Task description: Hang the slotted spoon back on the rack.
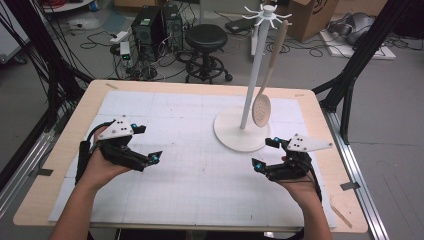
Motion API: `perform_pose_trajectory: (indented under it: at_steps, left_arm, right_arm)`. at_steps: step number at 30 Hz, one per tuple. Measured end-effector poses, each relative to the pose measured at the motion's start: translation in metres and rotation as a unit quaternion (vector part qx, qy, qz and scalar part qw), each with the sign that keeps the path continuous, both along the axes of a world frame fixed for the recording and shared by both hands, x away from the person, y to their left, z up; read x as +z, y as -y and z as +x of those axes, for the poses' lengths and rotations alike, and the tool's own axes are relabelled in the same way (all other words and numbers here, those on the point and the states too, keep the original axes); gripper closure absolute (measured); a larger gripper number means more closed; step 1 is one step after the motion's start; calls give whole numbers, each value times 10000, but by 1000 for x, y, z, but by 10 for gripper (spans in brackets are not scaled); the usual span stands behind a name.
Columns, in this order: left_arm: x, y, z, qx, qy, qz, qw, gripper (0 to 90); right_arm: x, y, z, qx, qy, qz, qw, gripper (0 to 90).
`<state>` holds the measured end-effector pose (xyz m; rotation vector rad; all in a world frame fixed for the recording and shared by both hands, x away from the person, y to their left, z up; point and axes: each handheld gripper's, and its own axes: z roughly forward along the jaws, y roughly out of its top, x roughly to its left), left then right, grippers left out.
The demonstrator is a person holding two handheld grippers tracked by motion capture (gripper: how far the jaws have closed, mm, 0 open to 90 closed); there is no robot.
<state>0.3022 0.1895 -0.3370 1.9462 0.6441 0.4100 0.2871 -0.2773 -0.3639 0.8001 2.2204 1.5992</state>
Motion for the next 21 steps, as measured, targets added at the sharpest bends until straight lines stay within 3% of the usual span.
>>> perform_pose_trajectory:
  at_steps: [21]
  left_arm:
    - [-3,-1,-1,38,-19,81,10000,16]
  right_arm:
    - [-3,-3,4,27,-18,-83,10000,120]
